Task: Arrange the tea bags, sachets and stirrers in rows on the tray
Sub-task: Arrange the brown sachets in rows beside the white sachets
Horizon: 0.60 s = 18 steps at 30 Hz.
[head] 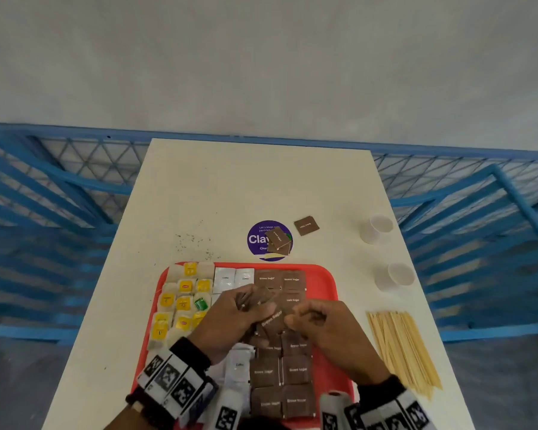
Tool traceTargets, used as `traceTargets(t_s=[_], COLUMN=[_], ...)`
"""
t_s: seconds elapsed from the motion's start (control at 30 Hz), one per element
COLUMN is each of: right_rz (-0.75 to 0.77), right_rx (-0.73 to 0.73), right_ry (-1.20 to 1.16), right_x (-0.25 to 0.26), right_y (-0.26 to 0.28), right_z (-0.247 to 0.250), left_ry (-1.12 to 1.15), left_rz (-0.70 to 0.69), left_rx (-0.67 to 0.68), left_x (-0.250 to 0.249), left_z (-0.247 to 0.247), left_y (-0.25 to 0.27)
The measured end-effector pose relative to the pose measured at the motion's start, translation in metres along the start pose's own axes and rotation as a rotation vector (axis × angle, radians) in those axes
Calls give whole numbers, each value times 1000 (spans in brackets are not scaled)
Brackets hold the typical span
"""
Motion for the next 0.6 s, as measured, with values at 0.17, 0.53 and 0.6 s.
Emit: traceTargets(t_s=[0.17,0.53,0.6], right_rz=[-25,-168,-160], right_rx=[-60,-97,-68], right_ry=[-219,-492,-475], right_x=[1,-3,-3], right_y=[7,3,5], right_z=[1,-12,-14], left_ry=[172,-17,-61], left_rz=[120,-194,-285], left_rx=[21,-66,-126], left_x=[-2,-15,-20], left_z=[5,14,14], left_y=[0,5,5])
Point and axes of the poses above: each hand's wrist, its own y-axis away from the middle knuckle, its own z-axis out of the back of the hand, x = y × z, the point moved 5 cm from there along -y, towards the middle knuckle, and after that the axes turned 13 degrees about -x, right-handed, at the moved point
